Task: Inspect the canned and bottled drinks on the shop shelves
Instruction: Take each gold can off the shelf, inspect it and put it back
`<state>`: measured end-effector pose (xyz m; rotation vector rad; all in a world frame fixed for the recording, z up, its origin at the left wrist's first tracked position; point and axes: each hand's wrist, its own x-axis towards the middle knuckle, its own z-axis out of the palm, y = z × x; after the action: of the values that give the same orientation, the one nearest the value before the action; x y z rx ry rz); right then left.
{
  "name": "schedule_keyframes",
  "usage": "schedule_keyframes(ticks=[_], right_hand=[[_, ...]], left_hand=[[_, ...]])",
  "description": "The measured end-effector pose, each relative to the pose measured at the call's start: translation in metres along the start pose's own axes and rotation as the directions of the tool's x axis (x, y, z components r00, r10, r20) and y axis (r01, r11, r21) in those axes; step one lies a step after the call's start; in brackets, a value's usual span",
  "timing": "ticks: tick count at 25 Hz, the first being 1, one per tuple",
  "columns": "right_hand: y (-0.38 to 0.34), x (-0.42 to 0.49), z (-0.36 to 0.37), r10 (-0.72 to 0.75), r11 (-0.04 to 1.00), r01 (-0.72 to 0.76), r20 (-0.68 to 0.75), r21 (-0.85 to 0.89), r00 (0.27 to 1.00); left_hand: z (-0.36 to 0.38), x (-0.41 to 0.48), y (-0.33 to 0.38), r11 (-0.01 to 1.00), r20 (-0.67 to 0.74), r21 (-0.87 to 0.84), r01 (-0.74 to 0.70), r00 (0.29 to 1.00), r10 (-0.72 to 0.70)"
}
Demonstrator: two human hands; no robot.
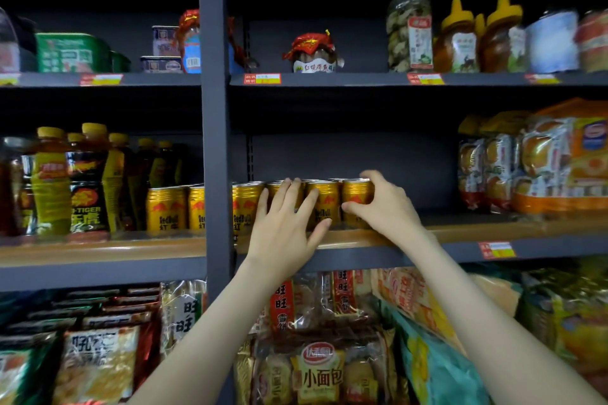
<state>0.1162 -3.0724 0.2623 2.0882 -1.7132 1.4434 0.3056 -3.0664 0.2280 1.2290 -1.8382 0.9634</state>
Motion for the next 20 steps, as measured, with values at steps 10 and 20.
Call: schedule_keyframes(ticks=[10, 20], right_hand=[[-0.023, -0.077, -0.026, -0.219, 0.86, 0.352, -0.356, 0.37, 0.908], [0.009, -0.195, 0.046, -0.348, 0.809, 0.229, 0.126, 0.542, 0.929]], left_hand=[[-0.041, -0.02, 0.029, 0.787, -0.058, -0.617, 0.001, 0.997, -0.047], [-0.038, -0.166, 0.033, 0.583, 0.313, -0.76, 0.287, 0.948, -0.06]])
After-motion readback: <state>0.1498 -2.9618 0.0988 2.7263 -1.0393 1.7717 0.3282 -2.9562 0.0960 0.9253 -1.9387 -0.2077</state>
